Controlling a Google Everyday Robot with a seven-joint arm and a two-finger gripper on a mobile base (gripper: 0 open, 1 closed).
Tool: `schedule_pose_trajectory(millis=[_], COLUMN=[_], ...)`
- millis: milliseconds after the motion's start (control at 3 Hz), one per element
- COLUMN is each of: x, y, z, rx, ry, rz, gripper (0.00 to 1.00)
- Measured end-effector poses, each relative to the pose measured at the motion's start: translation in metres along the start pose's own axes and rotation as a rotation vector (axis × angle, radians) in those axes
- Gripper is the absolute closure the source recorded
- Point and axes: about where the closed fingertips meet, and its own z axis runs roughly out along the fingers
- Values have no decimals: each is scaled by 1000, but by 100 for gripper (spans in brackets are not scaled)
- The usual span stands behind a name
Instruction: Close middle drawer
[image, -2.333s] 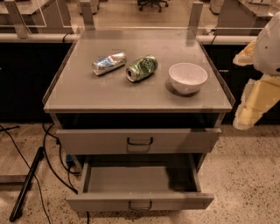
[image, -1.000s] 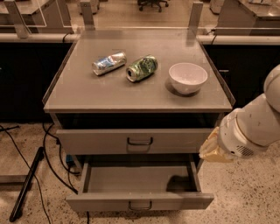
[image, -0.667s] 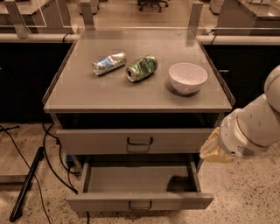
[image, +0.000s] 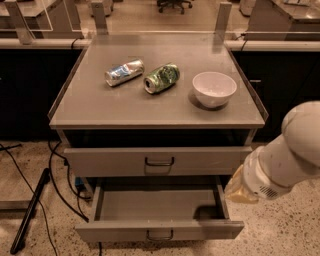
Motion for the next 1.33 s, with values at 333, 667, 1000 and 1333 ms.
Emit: schedule_pose_trajectory(millis=[333,667,1000,1333], x=[28,43,43,49], y=[25,42,42,41], z=[64,111,111,128], rx=[-49,-58,-58,-44], ry=[13,-4,-3,20], rz=[27,31,31,29], gripper=[100,100,100,100])
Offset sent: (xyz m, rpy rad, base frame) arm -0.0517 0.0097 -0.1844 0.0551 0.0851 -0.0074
